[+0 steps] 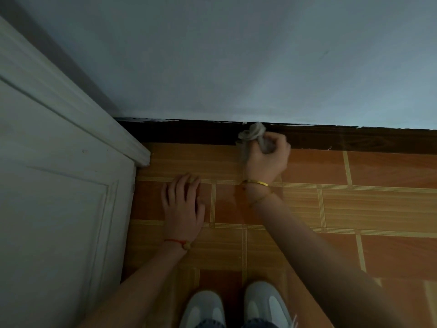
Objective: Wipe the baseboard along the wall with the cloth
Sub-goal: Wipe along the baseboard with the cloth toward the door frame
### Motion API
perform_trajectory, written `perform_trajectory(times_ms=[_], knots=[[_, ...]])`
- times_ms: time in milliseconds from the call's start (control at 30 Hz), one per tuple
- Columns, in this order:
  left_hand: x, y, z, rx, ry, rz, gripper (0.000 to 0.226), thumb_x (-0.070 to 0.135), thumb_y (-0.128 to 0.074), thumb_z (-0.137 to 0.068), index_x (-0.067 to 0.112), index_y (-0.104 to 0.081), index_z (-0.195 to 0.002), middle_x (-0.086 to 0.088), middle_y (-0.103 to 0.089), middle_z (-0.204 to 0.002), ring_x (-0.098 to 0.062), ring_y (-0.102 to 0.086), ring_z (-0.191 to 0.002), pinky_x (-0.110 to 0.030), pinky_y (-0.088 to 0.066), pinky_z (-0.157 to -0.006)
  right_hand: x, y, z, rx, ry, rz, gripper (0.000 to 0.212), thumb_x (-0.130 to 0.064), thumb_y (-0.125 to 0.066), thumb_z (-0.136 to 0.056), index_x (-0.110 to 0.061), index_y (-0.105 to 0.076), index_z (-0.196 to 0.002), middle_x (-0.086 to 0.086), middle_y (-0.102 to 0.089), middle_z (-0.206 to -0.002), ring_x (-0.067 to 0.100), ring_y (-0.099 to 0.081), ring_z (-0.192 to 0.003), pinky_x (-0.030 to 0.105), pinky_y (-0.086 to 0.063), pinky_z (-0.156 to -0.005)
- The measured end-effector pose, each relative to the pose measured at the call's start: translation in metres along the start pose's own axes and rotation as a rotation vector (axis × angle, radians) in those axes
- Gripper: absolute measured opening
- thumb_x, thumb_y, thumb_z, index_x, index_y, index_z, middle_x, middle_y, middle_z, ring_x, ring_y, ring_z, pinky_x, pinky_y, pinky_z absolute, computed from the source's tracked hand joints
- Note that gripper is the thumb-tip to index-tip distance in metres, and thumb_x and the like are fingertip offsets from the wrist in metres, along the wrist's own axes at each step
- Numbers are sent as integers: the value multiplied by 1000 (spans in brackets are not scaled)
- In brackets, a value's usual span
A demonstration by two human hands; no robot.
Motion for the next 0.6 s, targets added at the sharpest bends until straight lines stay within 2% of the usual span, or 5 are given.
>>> perform_trajectory(times_ms=[167, 233, 300, 433, 600], knots=[[-1, 0, 0, -1, 5, 6, 48, 27, -41, -92, 16, -54, -137, -11, -48, -144, -33, -43, -136, -61, -23, -118, 18, 31, -27, 130, -60, 6, 18, -10, -74, -72, -11, -62, -85, 9, -58, -99, 12, -56, -85, 11, -44, -74], [-1, -1, 0, -3, 4, 1, 48, 27, -42, -92, 16, -54, -137, -11, -48, -144, -34, -43, -135, -61, -23, -117, 15, 25, -22, 101, -28, 5, 18, -7, -73, -72, -10, -60, -84, 9, -57, -100, 13, -56, -87, 22, -48, -80], [-1, -1, 1, -7, 3, -2, 48, 27, -41, -92, 16, -53, -137, -10, -47, -145, -33, -42, -135, -62, -23, -117, 6, 8, -10, 22, 47, 20, 18, -7, -73, -72, -10, -60, -84, 9, -55, -100, 14, -56, -88, 24, -49, -81], [-1, -1, 0, -16, 4, -14, 48, 28, -42, -92, 16, -53, -138, -11, -47, -146, -34, -42, -136, -62, -23, -117, -5, -42, 24, -313, 271, 149, 23, -5, -75, -72, -8, -63, -92, 10, -51, -107, 12, -52, -88, 5, -38, -74], [-1, -1, 1, -14, 2, -3, 48, 27, -41, -93, 16, -53, -137, -11, -47, -145, -34, -43, -135, -61, -23, -117, 2, -55, 46, -563, 626, 320, 24, 1, -64, -82, -4, -62, -105, 16, -51, -116, 27, -56, -100, 28, -51, -80]])
Point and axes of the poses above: each hand's wrist, its own z-axis away from the middle knuckle, its own y-axis out of the back of the hand, x = y × z, the point moved 7 cm from there along -z, towards the middle knuckle
